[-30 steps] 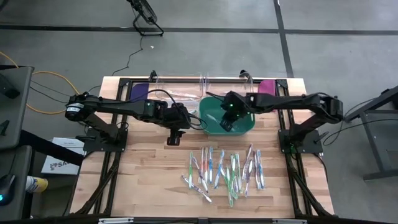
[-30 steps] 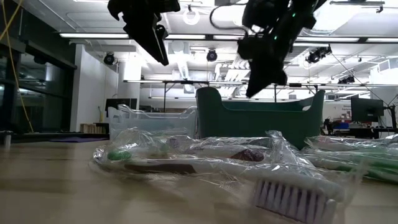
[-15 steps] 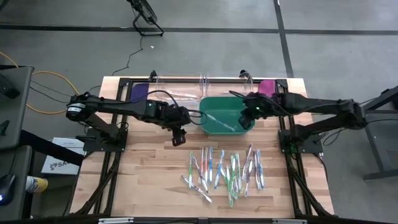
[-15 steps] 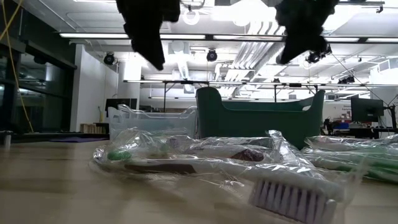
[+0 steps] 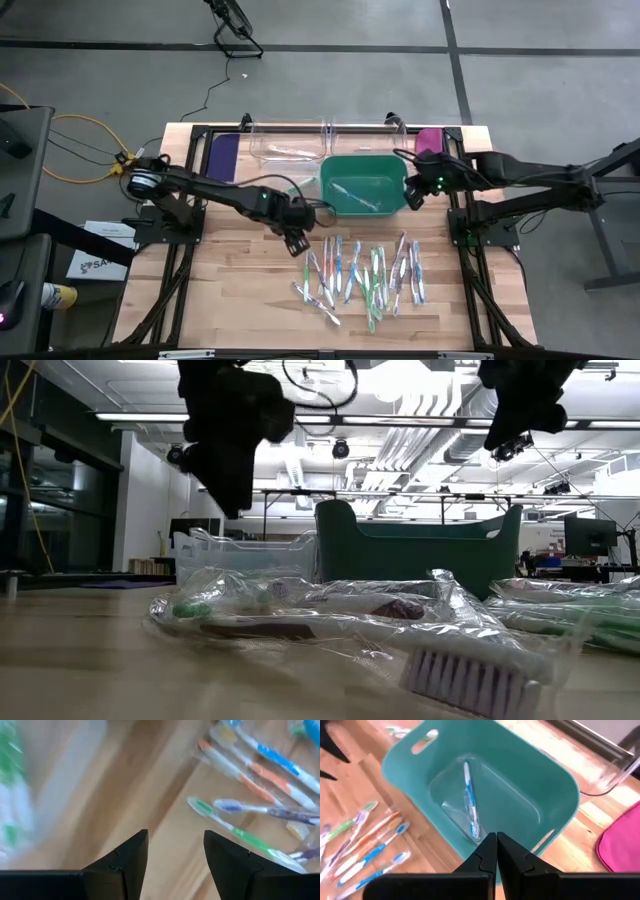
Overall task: Pick & Place Toothbrushes
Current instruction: Put the green toothbrush into the white bin
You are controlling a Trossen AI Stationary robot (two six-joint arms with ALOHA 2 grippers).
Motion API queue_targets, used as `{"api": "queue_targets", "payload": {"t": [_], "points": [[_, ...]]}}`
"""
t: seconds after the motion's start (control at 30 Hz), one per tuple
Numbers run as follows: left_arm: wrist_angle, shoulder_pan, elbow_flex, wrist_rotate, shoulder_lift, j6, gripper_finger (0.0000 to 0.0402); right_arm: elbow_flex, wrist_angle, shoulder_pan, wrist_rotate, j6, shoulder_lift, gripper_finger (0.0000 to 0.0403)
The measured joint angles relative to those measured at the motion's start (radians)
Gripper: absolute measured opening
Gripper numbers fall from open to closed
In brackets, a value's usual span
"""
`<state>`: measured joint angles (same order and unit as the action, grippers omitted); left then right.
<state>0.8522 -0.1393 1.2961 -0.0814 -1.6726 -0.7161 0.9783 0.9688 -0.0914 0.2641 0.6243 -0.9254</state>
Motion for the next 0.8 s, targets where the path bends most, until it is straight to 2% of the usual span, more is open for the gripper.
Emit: {"api": "queue_targets", "payload": {"t": [0.27,0.47,0.7,0.8], "points": [[-0.06,-0.041,0.0,0.099,-0.076,-0.13,0.0189,0.0,-0.03,0.002,-0.134,-0.228,0.048,0.0004],[-0.107,-0.065,0.0,0.144,-0.095,-0.314,0.0189,0.0,-0.04,0.002,-0.15,-0.285,0.058,0.0004],[-0.095,-0.1,0.0,0.129,-0.095,-0.455,0.0189,0.0,-0.095,0.002,-0.341,-0.416,0.057,0.0004],[-0.101,-0.112,0.0,0.118,-0.095,-0.482,0.0189,0.0,-0.108,0.002,-0.379,-0.447,0.057,0.0004]]}}
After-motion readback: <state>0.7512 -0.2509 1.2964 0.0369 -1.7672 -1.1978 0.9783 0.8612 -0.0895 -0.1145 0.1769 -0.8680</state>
